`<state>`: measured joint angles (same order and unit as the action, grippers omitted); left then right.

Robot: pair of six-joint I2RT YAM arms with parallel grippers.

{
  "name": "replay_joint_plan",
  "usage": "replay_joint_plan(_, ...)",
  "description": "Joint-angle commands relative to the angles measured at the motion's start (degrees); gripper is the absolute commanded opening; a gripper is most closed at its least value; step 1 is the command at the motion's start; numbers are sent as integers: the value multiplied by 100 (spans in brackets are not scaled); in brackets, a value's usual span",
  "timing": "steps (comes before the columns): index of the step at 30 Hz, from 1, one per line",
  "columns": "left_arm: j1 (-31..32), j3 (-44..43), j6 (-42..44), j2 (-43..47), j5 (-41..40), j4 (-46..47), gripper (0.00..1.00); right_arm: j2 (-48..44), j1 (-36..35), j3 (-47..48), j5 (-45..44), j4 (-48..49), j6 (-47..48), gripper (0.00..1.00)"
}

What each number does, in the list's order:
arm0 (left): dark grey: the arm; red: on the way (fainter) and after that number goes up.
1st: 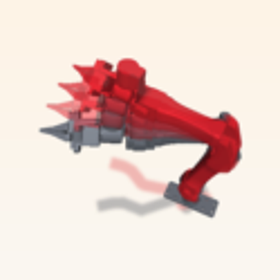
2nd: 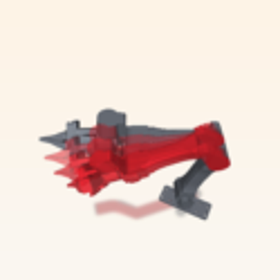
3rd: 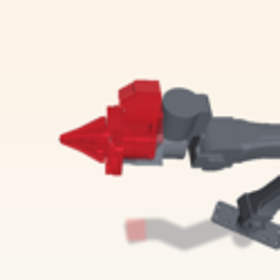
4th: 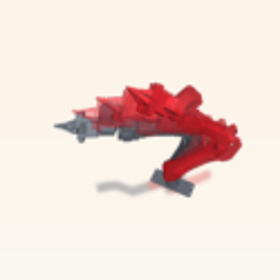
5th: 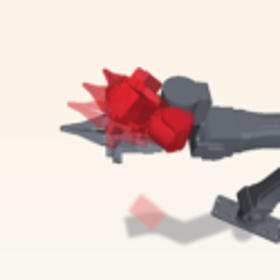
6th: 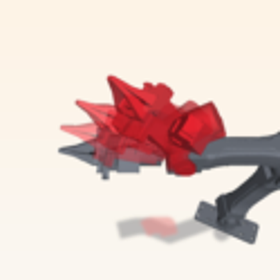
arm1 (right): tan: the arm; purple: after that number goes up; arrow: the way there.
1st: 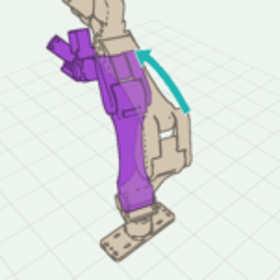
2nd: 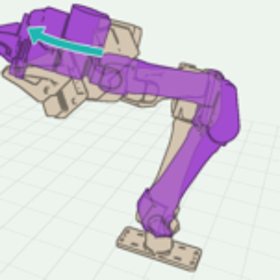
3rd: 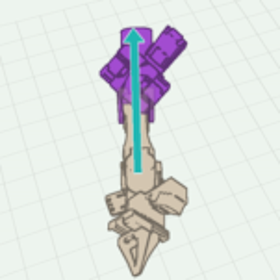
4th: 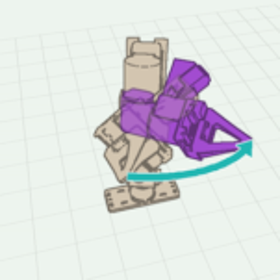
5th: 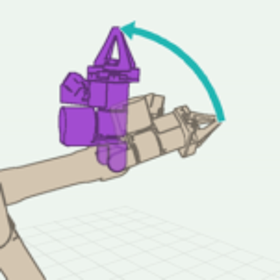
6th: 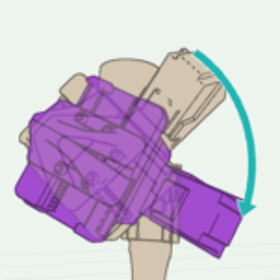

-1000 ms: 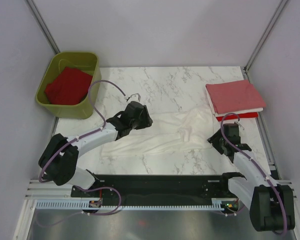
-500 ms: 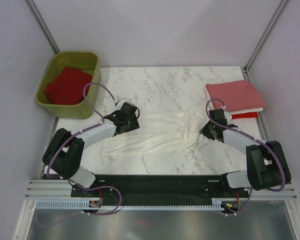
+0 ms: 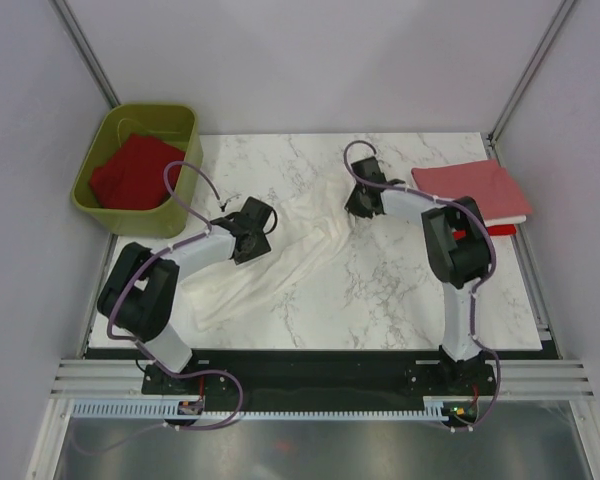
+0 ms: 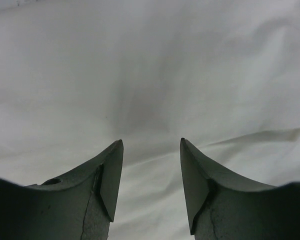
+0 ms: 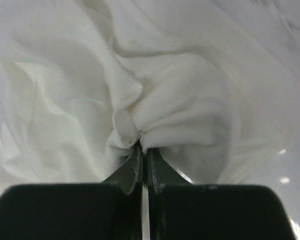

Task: Fold and stack the t-shirts
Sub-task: Fold the tshirt

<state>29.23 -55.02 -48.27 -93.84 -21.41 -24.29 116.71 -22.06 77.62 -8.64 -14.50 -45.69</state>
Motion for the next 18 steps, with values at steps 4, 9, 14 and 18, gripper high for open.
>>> replay_joint_plan(4,-58,-246,-262,208,-302,-23,56,2284,316,3676,-121,-817,342,12)
replay_joint_plan(9,-58,-149,-314,428,-399,-14,56,3157,510,4999,425,-879,192,61)
replay_joint_plan(14,-67,88,-376,823,-399,91,57,1973,501,3500,451,-204,807,70)
replay_joint_plan(18,-67,596,-411,1655,-487,223,57,647,458,1674,1057,404,1045,76)
